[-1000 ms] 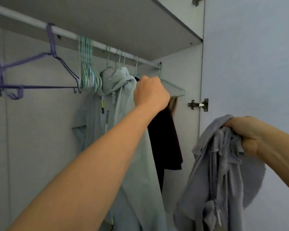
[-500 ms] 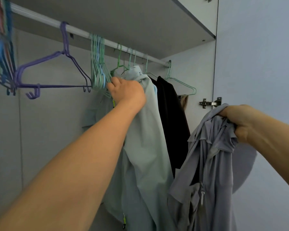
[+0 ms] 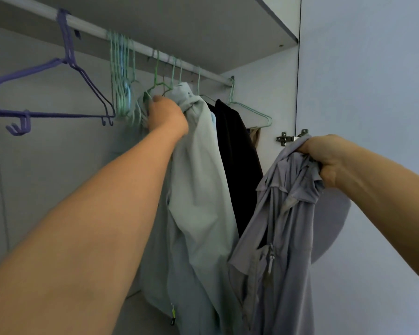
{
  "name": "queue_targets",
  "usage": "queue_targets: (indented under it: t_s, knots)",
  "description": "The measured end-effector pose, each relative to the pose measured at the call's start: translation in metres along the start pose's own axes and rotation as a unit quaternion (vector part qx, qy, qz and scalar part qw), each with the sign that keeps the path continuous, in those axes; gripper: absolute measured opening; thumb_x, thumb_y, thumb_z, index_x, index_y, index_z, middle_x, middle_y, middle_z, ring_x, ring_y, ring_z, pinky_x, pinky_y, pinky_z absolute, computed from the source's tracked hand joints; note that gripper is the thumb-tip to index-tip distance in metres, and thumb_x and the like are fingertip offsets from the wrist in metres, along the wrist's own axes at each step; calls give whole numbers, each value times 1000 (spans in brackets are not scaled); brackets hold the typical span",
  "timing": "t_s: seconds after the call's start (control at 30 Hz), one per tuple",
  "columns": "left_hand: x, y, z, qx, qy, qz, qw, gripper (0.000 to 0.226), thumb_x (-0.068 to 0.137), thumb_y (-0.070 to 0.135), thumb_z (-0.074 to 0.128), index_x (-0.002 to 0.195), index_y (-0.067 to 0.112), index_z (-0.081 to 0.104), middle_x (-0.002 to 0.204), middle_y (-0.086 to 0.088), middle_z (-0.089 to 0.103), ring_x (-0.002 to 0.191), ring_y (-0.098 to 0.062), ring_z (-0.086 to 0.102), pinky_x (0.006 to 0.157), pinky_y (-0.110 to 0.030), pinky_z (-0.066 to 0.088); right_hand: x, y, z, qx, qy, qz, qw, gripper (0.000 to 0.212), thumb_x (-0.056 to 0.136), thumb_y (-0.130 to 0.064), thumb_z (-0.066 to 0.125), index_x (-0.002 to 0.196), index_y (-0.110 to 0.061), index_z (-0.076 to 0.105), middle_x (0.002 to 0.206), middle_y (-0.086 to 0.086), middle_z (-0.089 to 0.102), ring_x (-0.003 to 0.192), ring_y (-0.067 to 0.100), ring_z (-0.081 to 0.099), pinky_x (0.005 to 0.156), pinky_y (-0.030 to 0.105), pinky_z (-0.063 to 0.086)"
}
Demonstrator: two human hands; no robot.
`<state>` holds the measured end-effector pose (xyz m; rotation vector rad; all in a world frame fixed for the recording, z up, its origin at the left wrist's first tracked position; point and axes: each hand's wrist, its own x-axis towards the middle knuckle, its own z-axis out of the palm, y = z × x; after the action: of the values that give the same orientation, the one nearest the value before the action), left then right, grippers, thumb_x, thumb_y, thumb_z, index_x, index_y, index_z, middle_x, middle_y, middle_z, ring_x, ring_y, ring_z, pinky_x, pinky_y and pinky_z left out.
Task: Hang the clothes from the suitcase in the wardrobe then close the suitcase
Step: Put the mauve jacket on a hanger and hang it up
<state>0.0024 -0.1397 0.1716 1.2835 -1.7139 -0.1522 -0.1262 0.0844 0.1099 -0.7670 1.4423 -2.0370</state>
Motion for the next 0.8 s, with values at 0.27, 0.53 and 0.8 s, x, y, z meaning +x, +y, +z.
queue_targets:
  t_s: [0.27,0.53,0.8]
  knots:
    - [14,13,-5,-468,-109,-95,872,28,95,5,48,67,11,48,45,5,60,32,-3,45,36,-12,35,15,8,0,13,71,-43,996,34,101,1,27,72,-9,42,70,11,35,23,4,43,36,14,43]
    - [24,26,-9,-557,-111,-100,817,27,99,5,33,108,2,58,44,4,61,21,-2,38,36,-13,39,6,6,-16,-142,94,-4,985,24,93,5,46,70,-1,50,70,12,54,56,24,53,33,29,47]
    - [-61,47,0,-553,-204,-30,807,14,98,4,41,109,4,50,86,-8,65,31,-3,54,33,-12,38,10,8,-24,-143,103,6,984,30,94,7,41,66,-1,49,67,11,51,54,22,51,52,35,49]
